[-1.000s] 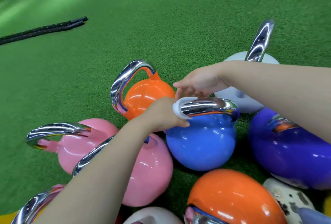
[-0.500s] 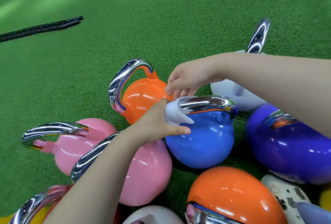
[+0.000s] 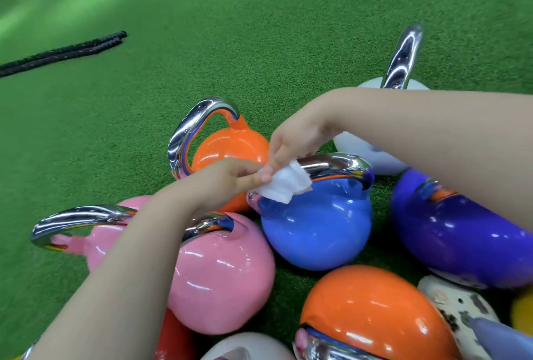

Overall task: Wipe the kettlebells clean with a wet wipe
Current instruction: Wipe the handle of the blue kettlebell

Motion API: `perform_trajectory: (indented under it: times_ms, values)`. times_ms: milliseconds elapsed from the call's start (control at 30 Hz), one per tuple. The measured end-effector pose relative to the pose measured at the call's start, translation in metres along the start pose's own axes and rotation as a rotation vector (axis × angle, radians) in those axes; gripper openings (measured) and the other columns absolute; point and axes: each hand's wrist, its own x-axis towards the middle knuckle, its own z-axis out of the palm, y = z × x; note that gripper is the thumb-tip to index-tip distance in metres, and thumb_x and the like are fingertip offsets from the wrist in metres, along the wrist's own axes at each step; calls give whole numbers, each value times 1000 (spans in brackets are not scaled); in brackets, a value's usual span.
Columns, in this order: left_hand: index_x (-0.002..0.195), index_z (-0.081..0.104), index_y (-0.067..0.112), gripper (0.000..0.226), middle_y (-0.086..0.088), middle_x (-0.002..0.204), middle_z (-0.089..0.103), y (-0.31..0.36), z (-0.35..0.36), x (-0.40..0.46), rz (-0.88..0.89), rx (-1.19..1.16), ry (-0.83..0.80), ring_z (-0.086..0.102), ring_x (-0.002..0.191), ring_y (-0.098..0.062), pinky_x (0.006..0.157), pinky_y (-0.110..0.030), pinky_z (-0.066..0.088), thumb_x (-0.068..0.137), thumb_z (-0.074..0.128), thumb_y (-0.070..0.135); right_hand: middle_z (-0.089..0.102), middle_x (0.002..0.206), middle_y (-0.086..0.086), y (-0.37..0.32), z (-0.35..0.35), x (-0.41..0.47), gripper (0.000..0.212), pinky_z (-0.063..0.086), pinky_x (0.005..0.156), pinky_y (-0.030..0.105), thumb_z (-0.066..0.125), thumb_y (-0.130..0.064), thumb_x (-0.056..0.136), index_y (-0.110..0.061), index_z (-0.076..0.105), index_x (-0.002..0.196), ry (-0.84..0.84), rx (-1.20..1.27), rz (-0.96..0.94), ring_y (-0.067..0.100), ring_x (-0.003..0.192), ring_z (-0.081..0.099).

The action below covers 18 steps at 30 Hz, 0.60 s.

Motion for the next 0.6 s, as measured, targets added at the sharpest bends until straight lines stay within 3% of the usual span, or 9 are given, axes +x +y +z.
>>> perform_trajectory:
  times_ms: [67, 167, 267, 400, 533, 600]
  values:
    - [84, 68, 20, 28, 9, 76, 60, 12, -2, 12, -9, 79, -28, 49, 73, -2, 77, -19, 39, 85, 52, 43, 68, 82, 2, 18, 0, -9, 33, 51, 72, 27, 49, -35, 93, -8, 65, 98, -7, 118, -20, 17, 74, 63]
    - [83, 68, 12, 38, 1, 76, 57, 35, 0, 30, -21, 219, -111, 47, 74, -11, 76, -30, 40, 80, 55, 47, 65, 74, 4, 43, 2, -24, 29, 45, 64, 27, 57, -38, 84, -10, 65, 86, -34, 288, -63, 20, 70, 56]
    - [89, 67, 8, 42, -1, 72, 57, 62, 3, 45, -54, 358, -204, 47, 68, -14, 66, -23, 41, 82, 57, 47, 68, 73, 0, 58, 5, -41, 30, 50, 64, 18, 56, -36, 74, -11, 65, 85, -13, 314, -68, 12, 67, 61]
    - [69, 63, 17, 36, 10, 47, 54, 84, 6, 64, -64, 557, -284, 47, 55, -13, 67, -28, 39, 80, 60, 50, 71, 72, -7, 63, 2, -54, 13, 47, 66, 9, 58, -24, 83, -14, 66, 86, 14, 224, -15, 2, 69, 64]
    - [87, 70, 15, 41, 1, 77, 62, 94, 8, 75, -86, 609, -339, 51, 76, -16, 84, -30, 44, 79, 59, 53, 71, 83, 3, 59, 0, -60, 13, 46, 58, 8, 62, -10, 85, -9, 67, 97, 28, 139, 94, 11, 82, 62]
    - [85, 67, 13, 43, 2, 75, 57, 100, 15, 82, -72, 663, -335, 49, 77, -17, 73, -23, 41, 81, 56, 54, 67, 63, -13, 58, 3, -62, 8, 41, 51, 7, 65, -8, 82, -16, 65, 84, 63, 44, 148, -3, 64, 59]
